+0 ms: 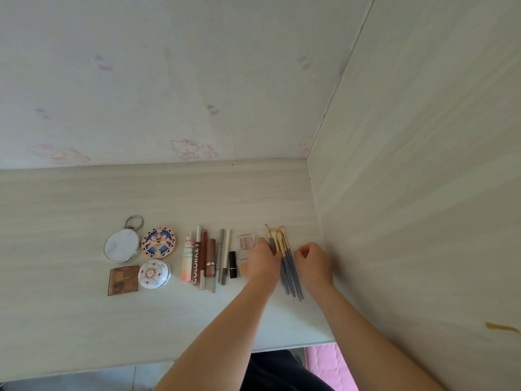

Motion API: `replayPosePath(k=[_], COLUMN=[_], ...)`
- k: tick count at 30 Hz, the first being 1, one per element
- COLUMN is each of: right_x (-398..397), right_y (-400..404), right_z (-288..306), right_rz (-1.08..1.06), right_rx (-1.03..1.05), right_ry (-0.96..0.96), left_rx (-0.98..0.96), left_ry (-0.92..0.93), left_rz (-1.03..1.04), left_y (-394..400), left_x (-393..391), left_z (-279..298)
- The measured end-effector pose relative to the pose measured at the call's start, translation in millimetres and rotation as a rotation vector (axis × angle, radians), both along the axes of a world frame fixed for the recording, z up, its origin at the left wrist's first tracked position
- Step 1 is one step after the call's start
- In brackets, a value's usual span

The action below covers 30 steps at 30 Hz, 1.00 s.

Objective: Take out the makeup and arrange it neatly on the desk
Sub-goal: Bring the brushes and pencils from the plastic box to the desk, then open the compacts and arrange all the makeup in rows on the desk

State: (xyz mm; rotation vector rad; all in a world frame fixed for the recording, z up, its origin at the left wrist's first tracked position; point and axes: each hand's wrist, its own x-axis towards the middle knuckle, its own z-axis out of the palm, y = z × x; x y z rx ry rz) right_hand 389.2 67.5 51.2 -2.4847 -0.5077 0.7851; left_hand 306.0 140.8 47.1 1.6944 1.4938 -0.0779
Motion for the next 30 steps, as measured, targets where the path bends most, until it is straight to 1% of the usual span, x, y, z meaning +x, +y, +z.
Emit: replayPosePath(k=[4,9,14,18,22,27,30], right_x=[-2.8,-3.1,-5.4,-10.0,-16.7,-36.7,-54.1], right_y=[-2.3,-3.9,-1.3,1.9,10.9,29.7,42.7], right_z=[-0.6,1.8,6.6,16.6,30.0,43.1,46.6], right_rz=[0.109,0.098,0.100,0.147,0.265,0.467,0.582], right_rx=[-0.048,-0.090,-0.123,-0.102,-0.073,-0.015,0.013], right_ry=[-0.040,-0.098,-0.152,-0.213,-0.300,-0.362,-0.376], left_rx=[0.023,0.007,0.019,0.056,0.150,0.283,0.371], left_ry=[0.045,0.042,0.004,-0.095,-0.148,-0.142,-0.106], left_rz=[-0.045,-0.082,-0.092,-0.056,-0.047,-0.013,0.009], left_y=[0.1,0.6,-2.6,3.1,15.9,33.9,42.1], left_x=[0.2,-2.0,-8.9,-19.6,-36.9,-70.8,-96.2], left_z=[0.9,5.4,14.9,26.3,40.5,56.7,61.1])
